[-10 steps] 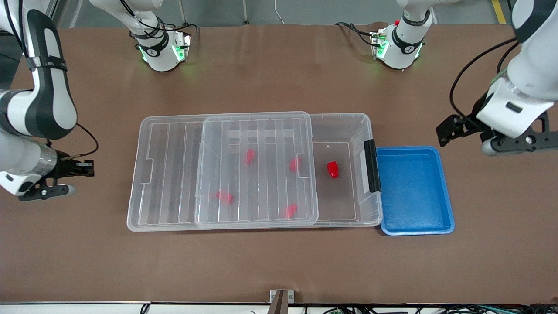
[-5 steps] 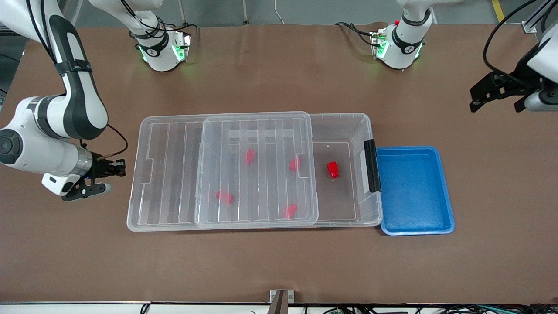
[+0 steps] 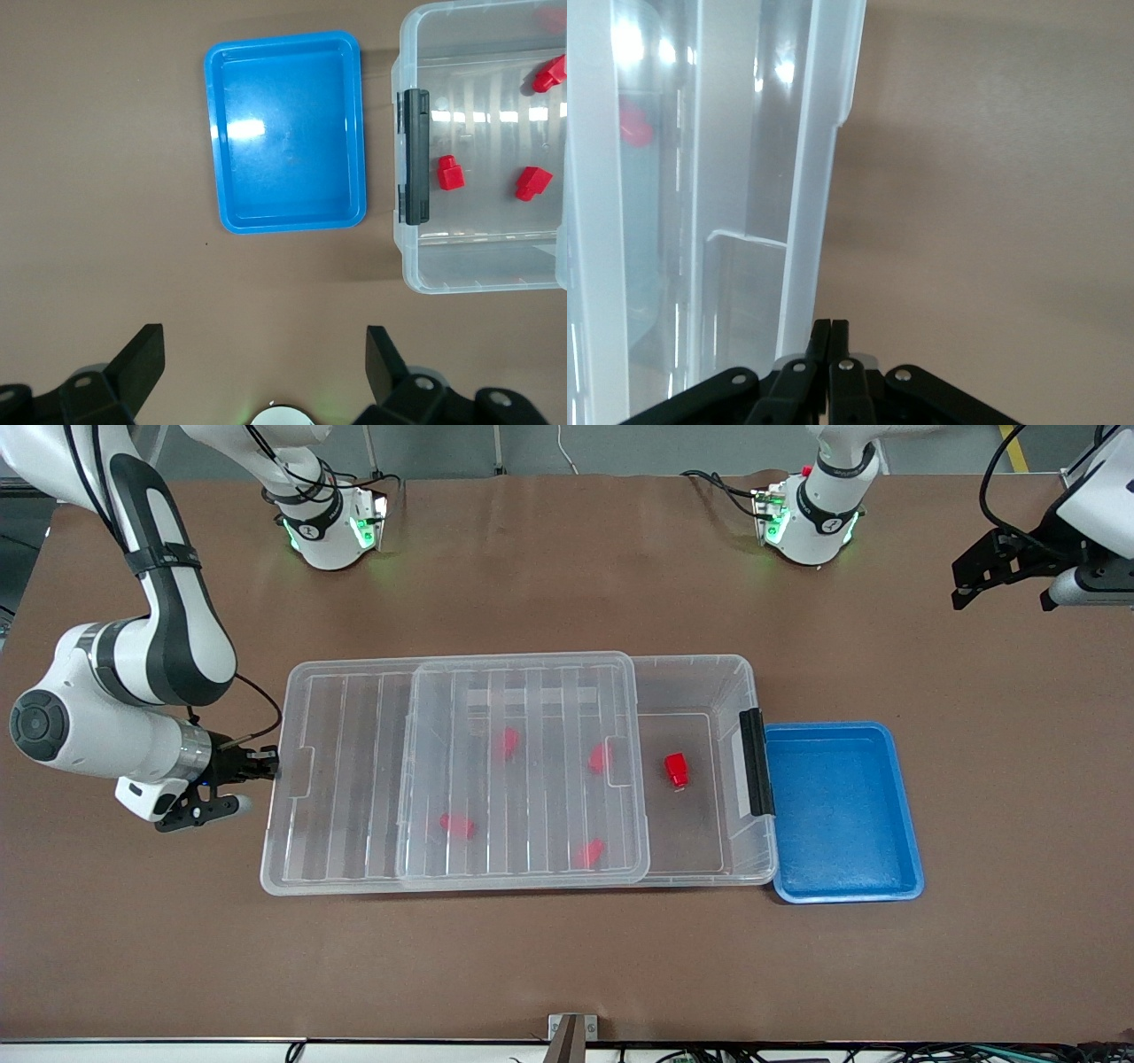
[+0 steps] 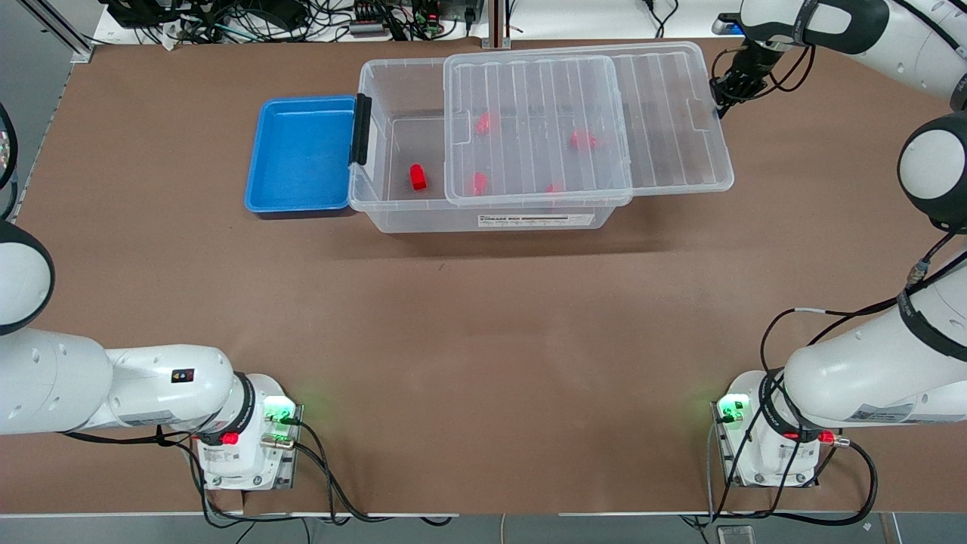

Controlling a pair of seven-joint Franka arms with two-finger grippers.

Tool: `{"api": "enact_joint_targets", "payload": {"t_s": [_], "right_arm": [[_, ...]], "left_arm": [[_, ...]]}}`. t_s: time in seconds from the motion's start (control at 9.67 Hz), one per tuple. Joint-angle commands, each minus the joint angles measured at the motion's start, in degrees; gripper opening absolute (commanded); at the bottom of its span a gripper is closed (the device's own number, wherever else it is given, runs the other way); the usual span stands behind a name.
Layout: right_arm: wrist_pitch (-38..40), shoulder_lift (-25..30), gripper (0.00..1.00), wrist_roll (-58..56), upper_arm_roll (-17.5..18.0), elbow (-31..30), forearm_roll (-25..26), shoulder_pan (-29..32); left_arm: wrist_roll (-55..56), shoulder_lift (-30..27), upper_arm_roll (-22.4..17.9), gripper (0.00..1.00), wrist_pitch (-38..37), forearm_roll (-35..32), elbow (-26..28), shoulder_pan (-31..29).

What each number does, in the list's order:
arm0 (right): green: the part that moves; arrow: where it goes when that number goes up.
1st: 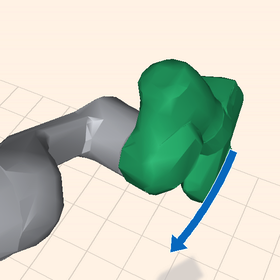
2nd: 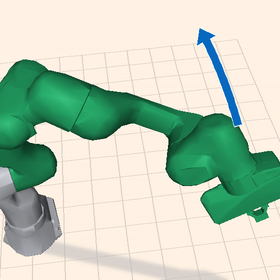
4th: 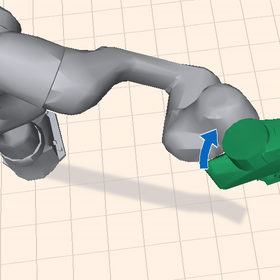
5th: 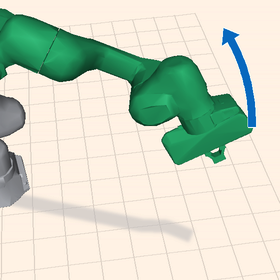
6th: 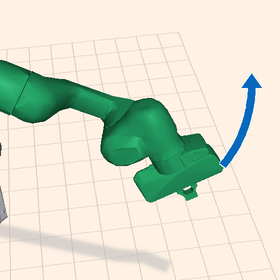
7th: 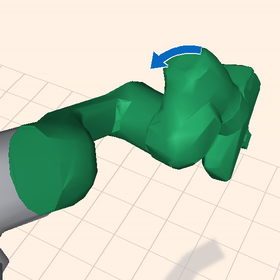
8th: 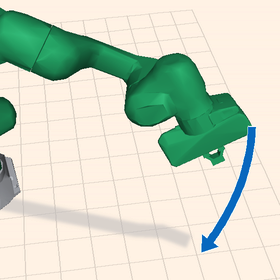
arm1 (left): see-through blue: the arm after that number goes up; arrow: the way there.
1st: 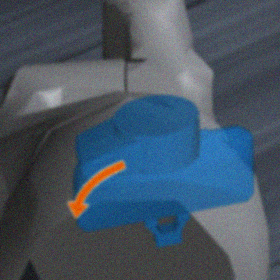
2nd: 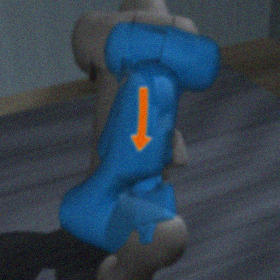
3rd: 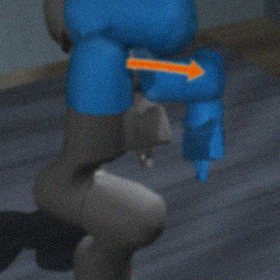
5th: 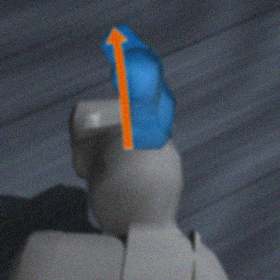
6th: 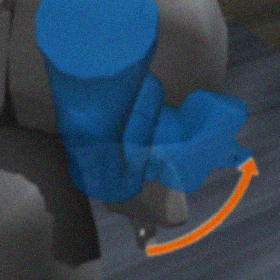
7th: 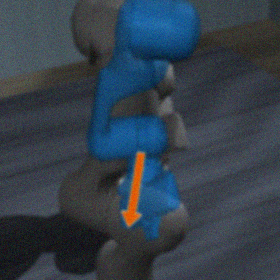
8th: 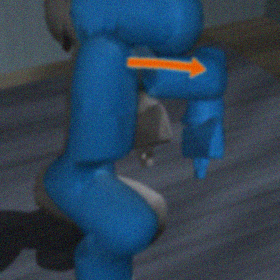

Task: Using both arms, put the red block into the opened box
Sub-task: 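Push the clear lid closed over the box with the right gripper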

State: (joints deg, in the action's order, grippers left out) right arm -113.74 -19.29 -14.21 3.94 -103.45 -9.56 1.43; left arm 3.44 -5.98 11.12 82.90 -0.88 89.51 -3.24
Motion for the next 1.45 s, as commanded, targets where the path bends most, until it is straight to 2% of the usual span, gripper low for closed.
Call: {"api": "enact_joint_targets", "payload": {"t_s": [0.0, 0.41, 0.72, 1.34], "right_arm": [[0.35, -0.4, 0.06, 3.64, 2.21, 0.35, -2.22, 0.07], [0.36, -2.32, 0.06, 10.5, 5.63, 2.46, -2.39, -0.63], [-0.08, -4.08, 0.06, 13.68, 10.1, 2.99, -2.3, -0.38], [-0.43, -6.99, 0.06, 15.62, 12.14, 6.16, -2.3, -0.64]], "left_arm": [[0.34, -0.53, 0.57, 1.0, 0.25, -0.17, 2.68, -0.1], [0.51, 0.53, 0.66, 1.0, 0.69, -0.17, 2.07, -0.1], [0.43, 0.44, 0.57, 1.0, 0.6, -0.17, 2.07, -0.37], [-0.54, 0.18, 0.22, 1.0, 0.25, -0.09, 1.63, -0.54]]}}
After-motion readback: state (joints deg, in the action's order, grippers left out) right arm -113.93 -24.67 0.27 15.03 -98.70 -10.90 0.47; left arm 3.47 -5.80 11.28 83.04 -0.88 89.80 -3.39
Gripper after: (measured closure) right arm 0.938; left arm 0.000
